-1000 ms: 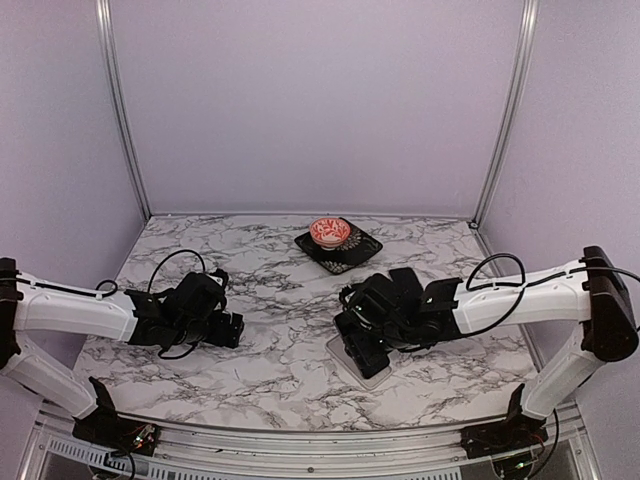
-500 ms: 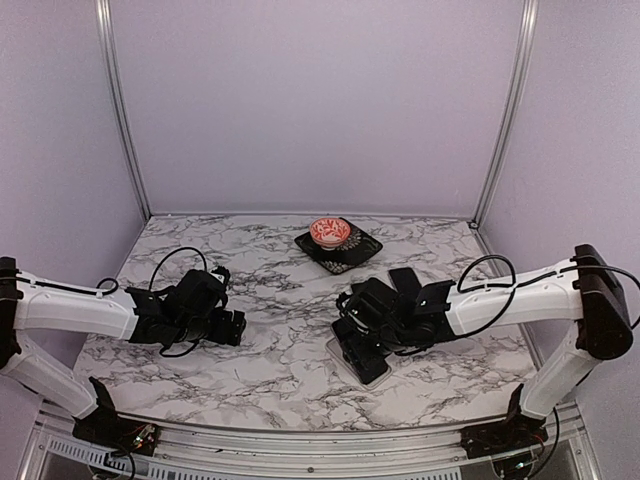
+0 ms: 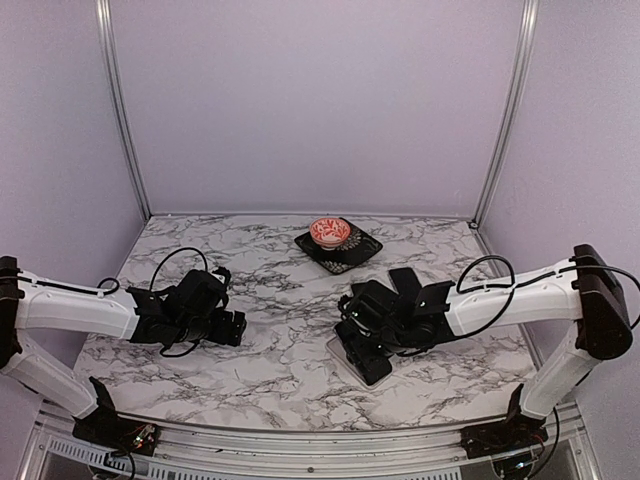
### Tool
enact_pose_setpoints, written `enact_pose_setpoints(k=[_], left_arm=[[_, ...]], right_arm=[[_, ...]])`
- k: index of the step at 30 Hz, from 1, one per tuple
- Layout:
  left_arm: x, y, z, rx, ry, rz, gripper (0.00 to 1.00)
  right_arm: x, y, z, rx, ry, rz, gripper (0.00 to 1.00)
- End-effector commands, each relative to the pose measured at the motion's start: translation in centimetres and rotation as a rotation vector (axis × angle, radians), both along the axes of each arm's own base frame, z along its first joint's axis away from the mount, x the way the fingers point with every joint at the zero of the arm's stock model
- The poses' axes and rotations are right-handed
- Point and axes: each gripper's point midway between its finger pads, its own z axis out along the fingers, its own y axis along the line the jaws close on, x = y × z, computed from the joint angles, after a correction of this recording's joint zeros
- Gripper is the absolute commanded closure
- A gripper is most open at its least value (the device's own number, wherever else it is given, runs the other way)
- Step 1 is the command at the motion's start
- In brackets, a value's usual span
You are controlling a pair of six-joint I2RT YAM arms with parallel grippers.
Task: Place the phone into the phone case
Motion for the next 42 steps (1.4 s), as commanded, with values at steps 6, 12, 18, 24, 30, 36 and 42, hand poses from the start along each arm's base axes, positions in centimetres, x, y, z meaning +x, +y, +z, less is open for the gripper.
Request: enact_pose_setpoints(k=[6,12,18,24,30,36,42], left_arm=[[0.3,-0.2,0.3,0.002,0.000,-0.002,0.07],[0.4,-0.2,0.0,0.006,0.008,0.002,0.07],[0.4,-0.3,-0.1,0.005,0.011,0.001,0.08],[0.3,-0.2,-0.3,0.008,0.013,0.001,0.08],[0.2,-0.1,-0.5,0.010,0.016,0.004,0.07],[0.2,-0.1,-0.6,0.010,0.015,0.004,0.08],[0.2,-0.1,-0.6,0.011,0.016,0.002,0.07]], right_arm=[[-0.3,-0.3,-1.0,-0.035,0.033,-0.002,0.65],[-1.1,-0.7,-2.0,-0.085,0.093,0.004,0.64],[-1.6,-1.5,-3.2,-0.171,0.148,-0.017,0.62],[-1.7,-1.5,-3.7,-0.188,0.166,-0.028,0.56],[-1.5,-1.5,-3.7,-0.196,0.168,-0.042,0.34],[-1.4,-1.3,-3.4,-0.200,0.170,-0.045,0.01],[-1.4,-1.7,-3.4,-0.209,0.193,-0.050,0.01]])
